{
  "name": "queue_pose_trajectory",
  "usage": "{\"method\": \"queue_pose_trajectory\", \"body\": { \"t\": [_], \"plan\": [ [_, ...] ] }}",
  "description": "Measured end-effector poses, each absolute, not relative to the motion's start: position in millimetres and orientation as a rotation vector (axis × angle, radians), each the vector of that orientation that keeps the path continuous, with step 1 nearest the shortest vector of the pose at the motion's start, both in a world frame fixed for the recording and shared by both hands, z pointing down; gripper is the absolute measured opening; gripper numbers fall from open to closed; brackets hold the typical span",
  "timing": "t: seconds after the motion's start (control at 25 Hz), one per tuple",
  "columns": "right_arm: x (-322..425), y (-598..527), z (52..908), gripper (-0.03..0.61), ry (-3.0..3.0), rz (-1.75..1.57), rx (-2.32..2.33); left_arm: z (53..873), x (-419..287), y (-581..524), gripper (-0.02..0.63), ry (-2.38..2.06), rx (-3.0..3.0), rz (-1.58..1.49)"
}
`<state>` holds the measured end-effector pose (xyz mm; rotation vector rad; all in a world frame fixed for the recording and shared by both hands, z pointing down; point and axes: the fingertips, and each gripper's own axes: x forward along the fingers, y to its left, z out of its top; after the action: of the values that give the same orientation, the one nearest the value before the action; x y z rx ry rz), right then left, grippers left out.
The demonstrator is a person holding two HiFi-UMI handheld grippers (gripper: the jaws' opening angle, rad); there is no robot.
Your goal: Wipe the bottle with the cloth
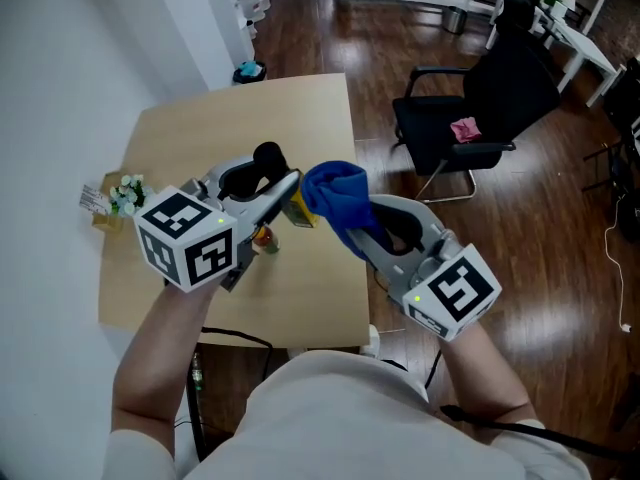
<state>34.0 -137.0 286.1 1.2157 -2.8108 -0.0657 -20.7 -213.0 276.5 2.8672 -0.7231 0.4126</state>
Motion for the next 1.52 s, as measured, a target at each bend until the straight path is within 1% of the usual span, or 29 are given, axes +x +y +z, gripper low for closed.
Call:
{"method": "queue_pose_trajectory", "body": {
  "t": [0.16,0.44,0.84,1.0,1.16,1.28,1.52],
  "plan": [
    [25,-138,298,0.091,-2.774,-0.098,1.172,277,-18,-216,0.15,-0.72,2.86,0.401],
    [20,-142,355,0.091,-2.709,0.071,1.127,266,-20,-218,0.15,-0.735,2.878,0.4],
    [30,-146,428,0.091,-2.572,0.228,1.112,261,-20,-221,0.15,-0.748,2.883,0.41],
    [15,-129,411,0.091,-2.605,0.198,1.048,261,-20,-224,0.15,-0.742,2.881,0.4],
    [-18,-127,361,0.091,-2.651,0.03,0.974,261,-27,-241,0.15,-0.736,2.877,0.402],
    [-26,-128,330,0.089,-2.679,-0.071,0.997,261,-21,-238,0.151,-0.729,2.874,0.4],
    [-24,-133,320,0.089,-2.682,-0.139,1.077,261,-7,-215,0.151,-0.721,2.88,0.374]
  ]
}}
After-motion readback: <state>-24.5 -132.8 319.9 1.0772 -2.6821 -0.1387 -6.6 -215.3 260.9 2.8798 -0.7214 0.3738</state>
